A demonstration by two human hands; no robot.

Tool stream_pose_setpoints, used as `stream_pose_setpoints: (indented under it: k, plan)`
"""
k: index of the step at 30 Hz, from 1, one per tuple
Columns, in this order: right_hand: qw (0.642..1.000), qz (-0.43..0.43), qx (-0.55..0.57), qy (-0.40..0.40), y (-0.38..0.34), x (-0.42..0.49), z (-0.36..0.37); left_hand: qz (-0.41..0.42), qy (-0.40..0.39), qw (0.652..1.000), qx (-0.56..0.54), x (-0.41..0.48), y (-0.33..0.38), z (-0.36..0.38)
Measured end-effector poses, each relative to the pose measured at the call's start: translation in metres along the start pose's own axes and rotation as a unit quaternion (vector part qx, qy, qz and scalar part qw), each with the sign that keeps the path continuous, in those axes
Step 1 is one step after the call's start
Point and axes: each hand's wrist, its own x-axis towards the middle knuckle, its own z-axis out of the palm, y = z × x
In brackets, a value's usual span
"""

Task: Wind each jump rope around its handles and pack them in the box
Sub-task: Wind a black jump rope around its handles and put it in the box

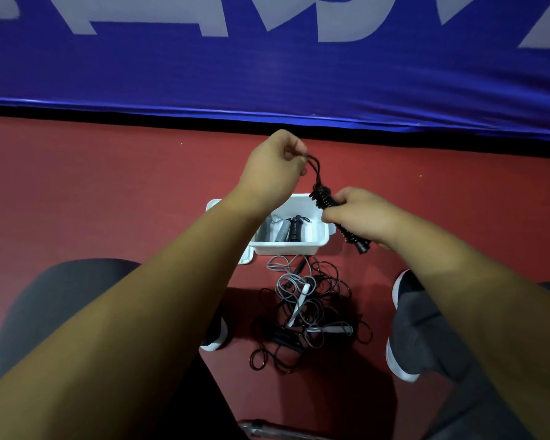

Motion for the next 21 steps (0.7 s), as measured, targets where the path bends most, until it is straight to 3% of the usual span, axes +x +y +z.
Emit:
stream_pose_setpoints:
  k: [4,10,14,17,21]
  plan:
    - [0.999,0.019,0.004,0.051,0.012,0.008,0.009,-0.003,-0.041,0.993,0.111,-0.004,-0.006,0.002]
    - [0.99,0.071,0.104,0.06,0.02,0.041,0.014,-0.113,-0.077,0.988,0.075,0.014,-0.022,0.006]
    - [0.979,0.102,0.171,0.04,0.018,0.08,0.021,-0.196,-0.193,0.957,0.092,0.031,-0.046,0.012]
    - [0.967,0.119,0.224,0.03,0.021,0.11,0.031,-0.233,-0.255,0.937,0.045,0.042,-0.081,0.023]
    - [0.967,0.145,0.205,0.028,0.041,0.153,0.046,-0.286,-0.242,0.925,-0.056,0.057,-0.126,0.047]
